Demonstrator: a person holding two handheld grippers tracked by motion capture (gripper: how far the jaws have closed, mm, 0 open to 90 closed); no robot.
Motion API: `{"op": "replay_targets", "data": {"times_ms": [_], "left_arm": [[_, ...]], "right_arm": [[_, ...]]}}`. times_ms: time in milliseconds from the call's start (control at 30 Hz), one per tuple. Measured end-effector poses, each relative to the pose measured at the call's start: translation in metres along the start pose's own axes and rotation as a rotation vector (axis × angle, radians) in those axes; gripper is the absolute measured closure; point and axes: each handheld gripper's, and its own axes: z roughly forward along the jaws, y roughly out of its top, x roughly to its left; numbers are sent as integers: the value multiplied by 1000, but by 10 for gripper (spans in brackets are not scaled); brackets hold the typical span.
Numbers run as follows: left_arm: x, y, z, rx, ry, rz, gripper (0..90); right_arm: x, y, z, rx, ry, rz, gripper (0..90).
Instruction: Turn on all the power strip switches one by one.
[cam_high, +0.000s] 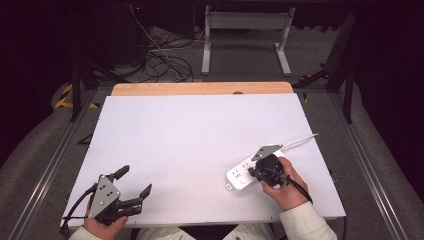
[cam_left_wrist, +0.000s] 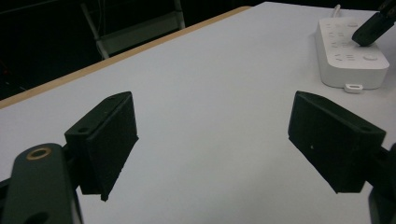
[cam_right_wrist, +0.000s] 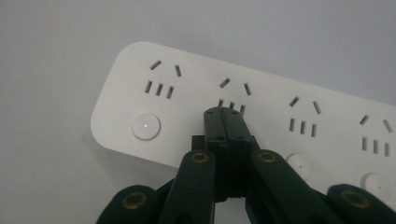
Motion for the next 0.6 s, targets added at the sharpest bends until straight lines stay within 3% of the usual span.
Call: {"op": "replay_targets", "data": {"times_ms": [67,133,200,467,600], "left_arm": [[1,0,0,-3,1,2,160],[1,0,1,0,3,0,160],[1,0,2,3,2,-4,160],[1,0,1,-1,6,-1,160],[1,0,1,0,5,0,160]], "right_arm": [[0,-2,-7,-64,2,2,900],[-5,-1,-23,-175,24,35,900],[-7,0,-35,-232,23,46,900],[-11,-4,-37,-238,8,54,900],[-16,-7,-40,-236,-24,59,900]]}}
